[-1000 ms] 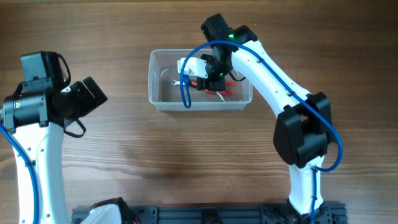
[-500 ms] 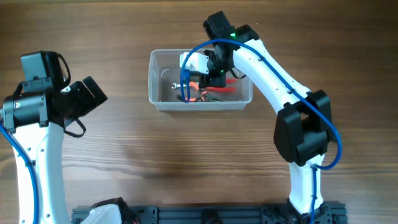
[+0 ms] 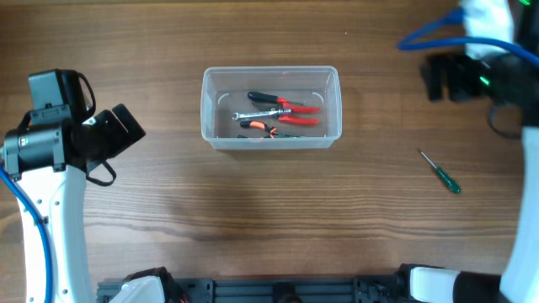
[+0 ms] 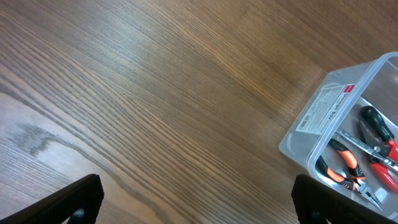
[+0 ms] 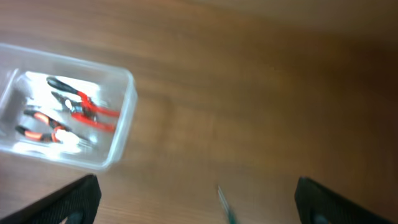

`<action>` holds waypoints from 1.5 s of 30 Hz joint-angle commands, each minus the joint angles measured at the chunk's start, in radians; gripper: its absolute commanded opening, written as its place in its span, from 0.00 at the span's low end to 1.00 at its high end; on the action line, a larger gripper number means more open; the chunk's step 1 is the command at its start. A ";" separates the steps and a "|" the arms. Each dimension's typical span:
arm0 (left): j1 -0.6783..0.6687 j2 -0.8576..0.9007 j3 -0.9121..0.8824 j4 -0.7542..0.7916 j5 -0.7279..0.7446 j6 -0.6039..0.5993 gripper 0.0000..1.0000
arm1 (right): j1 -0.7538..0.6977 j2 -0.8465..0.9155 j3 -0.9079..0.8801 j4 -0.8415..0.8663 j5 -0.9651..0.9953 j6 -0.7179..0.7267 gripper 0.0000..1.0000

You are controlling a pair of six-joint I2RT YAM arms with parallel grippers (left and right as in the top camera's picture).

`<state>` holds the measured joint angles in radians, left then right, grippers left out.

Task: Pack container
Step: 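Move the right gripper to the green screwdriver and grasp it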

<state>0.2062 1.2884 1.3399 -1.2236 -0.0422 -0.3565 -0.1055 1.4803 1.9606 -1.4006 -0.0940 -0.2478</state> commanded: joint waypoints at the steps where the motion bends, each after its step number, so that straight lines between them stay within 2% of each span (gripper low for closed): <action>1: 0.005 0.000 0.002 -0.004 0.008 0.013 1.00 | -0.078 -0.029 -0.010 -0.159 -0.003 0.158 1.00; 2: 0.005 0.000 0.002 -0.004 0.008 0.013 1.00 | -0.092 -0.061 -0.016 -0.208 -0.003 0.200 1.00; 6: 0.005 0.000 0.002 -0.010 0.009 0.013 1.00 | -0.092 -0.239 -0.121 -0.208 -0.022 0.319 1.00; 10: 0.005 0.000 0.002 -0.022 0.009 0.013 1.00 | -0.092 -0.489 -0.402 -0.203 -0.039 0.433 1.00; 12: 0.005 0.000 0.002 -0.022 0.009 0.013 1.00 | -0.092 -0.577 -0.562 -0.131 -0.110 0.430 1.00; 13: 0.005 0.000 0.002 -0.019 0.009 0.012 1.00 | -0.092 -0.608 -0.668 -0.037 -0.167 0.397 1.00; 15: 0.005 0.000 0.002 -0.016 0.009 0.013 1.00 | -0.092 -0.602 -0.760 0.066 -0.161 0.354 1.00; 18: 0.005 0.000 0.002 -0.014 0.008 0.013 1.00 | -0.092 -0.507 -0.874 0.238 -0.134 0.120 1.00; 21: 0.005 0.000 0.002 -0.014 0.008 0.013 1.00 | -0.092 -0.316 -0.874 0.254 0.014 -0.230 1.00; 22: 0.005 0.000 0.002 -0.014 0.008 0.013 1.00 | -0.092 -0.259 -0.874 0.270 0.088 -0.286 1.00; 24: 0.005 0.000 0.002 -0.014 0.008 0.013 1.00 | -0.108 -0.158 -0.874 0.362 0.126 -0.245 1.00; 29: 0.005 0.000 0.002 -0.014 -0.002 0.043 1.00 | -0.237 0.026 -0.874 0.480 -0.003 -0.353 0.97; 34: 0.005 0.000 0.002 -0.015 -0.003 0.043 1.00 | -0.342 0.105 -0.874 0.487 -0.005 -0.435 0.99; 37: 0.005 0.000 0.002 -0.010 -0.003 0.042 1.00 | -0.357 0.146 -0.875 0.481 -0.004 -0.461 0.99; 39: 0.005 0.000 0.002 -0.003 -0.003 0.042 1.00 | -0.357 0.196 -0.876 0.460 -0.003 -0.552 0.97; 45: 0.005 0.000 0.002 0.000 -0.003 0.042 1.00 | -0.357 0.317 -0.877 0.469 0.008 -0.593 0.97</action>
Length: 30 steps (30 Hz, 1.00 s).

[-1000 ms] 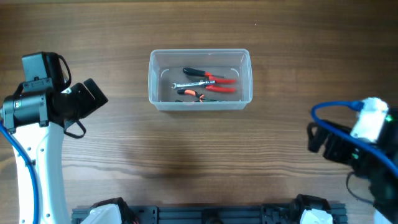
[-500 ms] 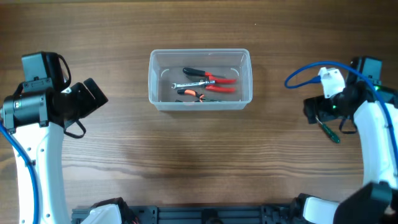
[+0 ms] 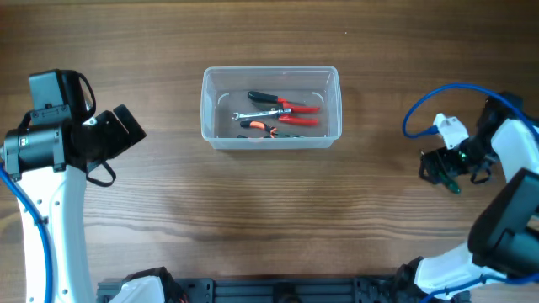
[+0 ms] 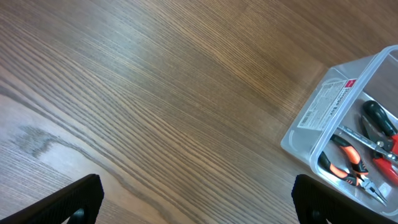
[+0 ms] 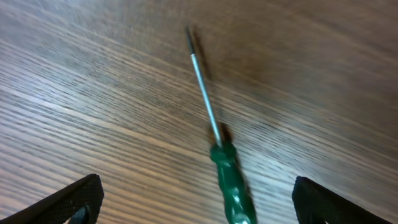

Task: Pack container
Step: 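Move the right gripper to the green screwdriver and grasp it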

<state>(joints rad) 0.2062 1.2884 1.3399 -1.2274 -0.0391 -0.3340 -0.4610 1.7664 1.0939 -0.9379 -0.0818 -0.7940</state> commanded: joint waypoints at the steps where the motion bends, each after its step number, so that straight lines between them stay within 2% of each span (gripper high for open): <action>1: 0.005 0.000 0.002 0.004 -0.006 0.019 1.00 | -0.002 0.048 -0.010 0.014 0.022 -0.052 0.97; 4: 0.005 0.000 0.002 0.005 -0.006 0.013 1.00 | -0.015 0.081 -0.029 0.025 0.043 -0.077 0.96; 8: 0.005 0.000 0.002 0.004 -0.006 0.013 1.00 | -0.016 0.089 -0.139 0.106 0.109 -0.097 0.95; 11: 0.005 0.000 0.002 0.005 -0.006 0.013 1.00 | -0.016 0.089 -0.162 0.145 0.109 -0.096 0.90; 17: 0.005 0.000 0.002 0.004 -0.006 0.013 1.00 | -0.016 0.089 -0.162 0.165 0.108 -0.094 0.70; 19: 0.005 0.000 0.002 0.003 -0.006 0.013 1.00 | -0.016 0.089 -0.162 0.167 0.108 -0.093 0.62; 23: 0.005 0.000 0.002 0.003 -0.006 0.013 1.00 | -0.016 0.089 -0.162 0.168 0.108 -0.093 0.38; 26: 0.005 0.000 0.002 -0.001 -0.006 0.013 1.00 | -0.016 0.089 -0.162 0.172 0.108 -0.093 0.32; 28: 0.005 0.000 0.002 -0.004 -0.006 0.013 1.00 | -0.016 0.089 -0.162 0.175 0.108 -0.093 0.20; 30: 0.005 0.000 0.002 -0.004 -0.006 0.013 1.00 | -0.016 0.089 -0.162 0.179 0.106 -0.093 0.13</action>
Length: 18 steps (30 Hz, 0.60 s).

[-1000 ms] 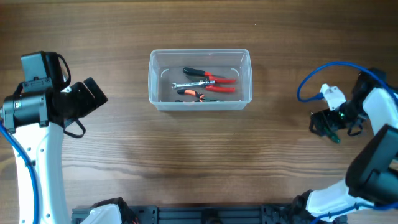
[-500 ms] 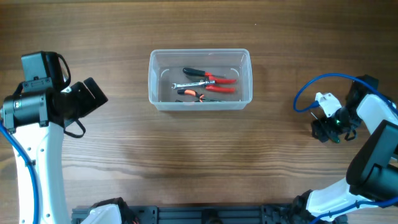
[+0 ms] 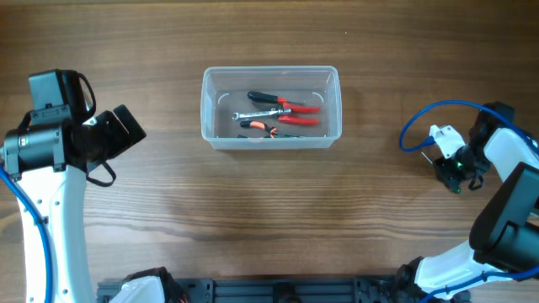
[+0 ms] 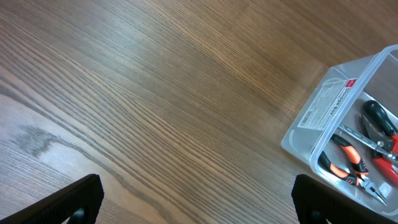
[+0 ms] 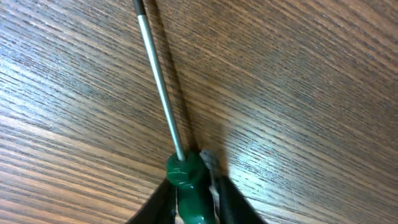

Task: Pack container
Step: 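Move the right gripper to the green screwdriver and grasp it, then carry the green screwdriver into the container and release it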

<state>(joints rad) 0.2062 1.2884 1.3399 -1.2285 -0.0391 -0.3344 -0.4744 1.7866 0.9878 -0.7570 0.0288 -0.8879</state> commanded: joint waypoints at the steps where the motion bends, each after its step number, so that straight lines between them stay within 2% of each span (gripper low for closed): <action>1: 0.005 0.000 0.002 -0.003 -0.006 0.013 1.00 | -0.003 0.068 -0.056 0.000 -0.006 0.001 0.13; 5: 0.005 0.000 0.002 -0.003 -0.006 0.013 1.00 | -0.003 0.068 -0.056 0.026 -0.015 0.014 0.04; 10: 0.005 0.000 0.002 -0.002 -0.006 0.013 1.00 | 0.007 0.060 -0.006 0.101 -0.097 0.161 0.04; 13: 0.005 0.000 0.002 -0.002 -0.006 0.013 1.00 | 0.061 0.031 0.134 0.093 -0.097 0.381 0.04; 18: 0.005 0.000 0.002 -0.002 -0.006 0.014 1.00 | 0.251 -0.042 0.428 -0.115 -0.104 0.419 0.04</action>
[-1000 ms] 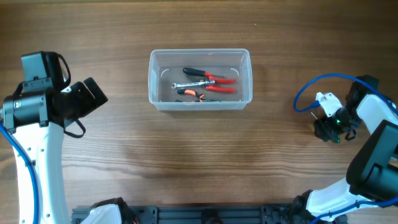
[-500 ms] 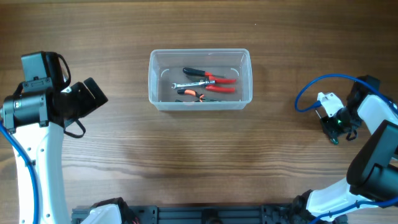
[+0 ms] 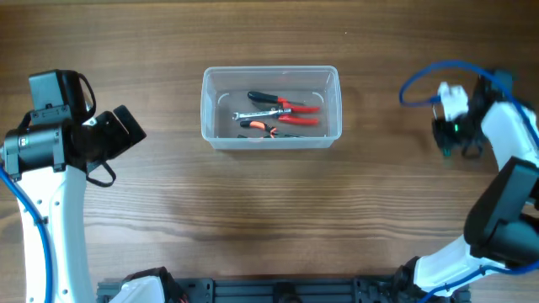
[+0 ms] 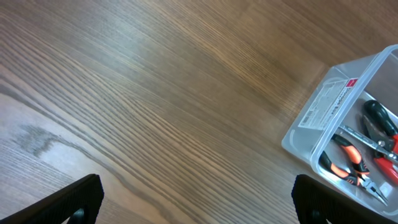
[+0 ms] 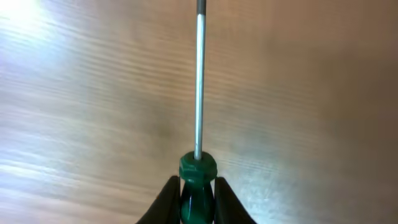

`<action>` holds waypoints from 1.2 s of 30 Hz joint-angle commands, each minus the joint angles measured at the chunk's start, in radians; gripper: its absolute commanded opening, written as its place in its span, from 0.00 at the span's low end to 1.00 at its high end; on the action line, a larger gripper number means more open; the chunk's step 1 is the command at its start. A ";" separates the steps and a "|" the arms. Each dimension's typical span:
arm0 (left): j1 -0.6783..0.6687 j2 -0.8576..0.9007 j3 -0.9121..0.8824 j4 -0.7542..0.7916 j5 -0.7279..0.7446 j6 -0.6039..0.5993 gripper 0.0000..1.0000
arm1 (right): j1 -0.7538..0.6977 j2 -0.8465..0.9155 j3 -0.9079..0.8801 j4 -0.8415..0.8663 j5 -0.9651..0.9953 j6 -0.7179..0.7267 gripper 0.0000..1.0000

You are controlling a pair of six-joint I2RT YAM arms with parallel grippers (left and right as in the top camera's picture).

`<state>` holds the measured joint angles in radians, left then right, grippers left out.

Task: Pack container
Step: 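Carry the green screwdriver into the container and release it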

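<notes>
A clear plastic container (image 3: 269, 135) sits at the table's middle back, holding red and orange pliers (image 3: 286, 105) and a wrench. My right gripper (image 5: 198, 202) is shut on the green handle of a screwdriver (image 5: 198, 174); its metal shaft points away from the camera, above the wood. In the overhead view the right gripper (image 3: 455, 135) hangs at the far right; the screwdriver is hidden there. My left gripper (image 3: 126, 124) stands open at the left, its fingertips (image 4: 74, 202) wide apart over bare wood. The container's corner (image 4: 336, 118) shows at the right of the left wrist view.
A blue cable (image 3: 421, 76) loops off the right arm near the table's back right. The left arm's white link (image 3: 59, 219) runs along the left edge. A black rail (image 3: 278, 290) lines the front edge.
My right gripper, shut on the screwdriver on the table, now holds it lifted off the wood and farther back. The left arm has not moved.
The screwdriver lay on the table at the right while my right gripper was far back, open. Then the gripper hung open over the screwdriver. Then it was shut on the green handle, and now it holds the tool off the table.
</notes>
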<state>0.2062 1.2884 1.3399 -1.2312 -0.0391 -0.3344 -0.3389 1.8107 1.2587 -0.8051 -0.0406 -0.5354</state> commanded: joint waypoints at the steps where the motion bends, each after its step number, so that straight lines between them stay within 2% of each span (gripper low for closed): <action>1: 0.005 0.000 0.002 0.000 -0.006 0.014 1.00 | 0.181 -0.082 0.232 -0.122 -0.035 0.067 0.04; 5: 0.005 0.000 0.002 -0.001 -0.005 0.014 1.00 | 0.426 -0.088 0.518 -0.309 -0.035 0.034 0.04; 7: 0.005 0.000 0.002 0.000 -0.006 0.014 1.00 | 0.583 -0.088 0.609 -0.360 -0.035 -0.103 0.04; 10: 0.005 0.000 0.002 0.000 -0.006 0.014 1.00 | 0.760 -0.066 0.611 -0.405 -0.044 -0.412 0.04; 13: 0.005 0.000 0.002 0.000 -0.006 0.014 1.00 | 0.823 -0.001 0.597 -0.401 -0.156 -0.539 0.04; 16: 0.005 0.000 0.002 0.000 -0.006 0.017 1.00 | 0.826 0.122 0.596 -0.406 -0.224 -0.535 0.04; 21: 0.005 0.000 0.002 0.000 -0.003 0.040 1.00 | 0.826 0.320 0.596 -0.402 -0.223 -0.536 0.04; 26: 0.005 0.000 0.002 0.001 -0.003 0.044 1.00 | 0.823 0.376 0.596 -0.365 -0.223 -0.535 0.04; 27: 0.005 0.000 0.002 0.000 -0.003 0.044 1.00 | 0.822 0.376 0.596 -0.361 -0.223 -0.535 0.07; 28: 0.005 0.000 0.002 0.001 -0.003 0.044 1.00 | 0.822 0.376 0.596 -0.359 -0.223 -0.534 0.17; 29: 0.005 0.000 0.002 0.000 -0.003 0.044 1.00 | 0.822 0.376 0.596 -0.359 -0.223 -0.534 0.36; 32: 0.005 0.000 0.002 0.000 -0.003 0.043 1.00 | 0.822 0.376 0.596 -0.354 -0.223 -0.520 0.40; 36: 0.005 0.000 0.002 0.001 -0.003 0.043 1.00 | 0.822 0.368 0.597 -0.308 -0.195 -0.410 0.43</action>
<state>0.2062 1.2884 1.3399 -1.2312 -0.0391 -0.3111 0.4873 2.1754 1.8542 -1.1301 -0.2356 -1.0183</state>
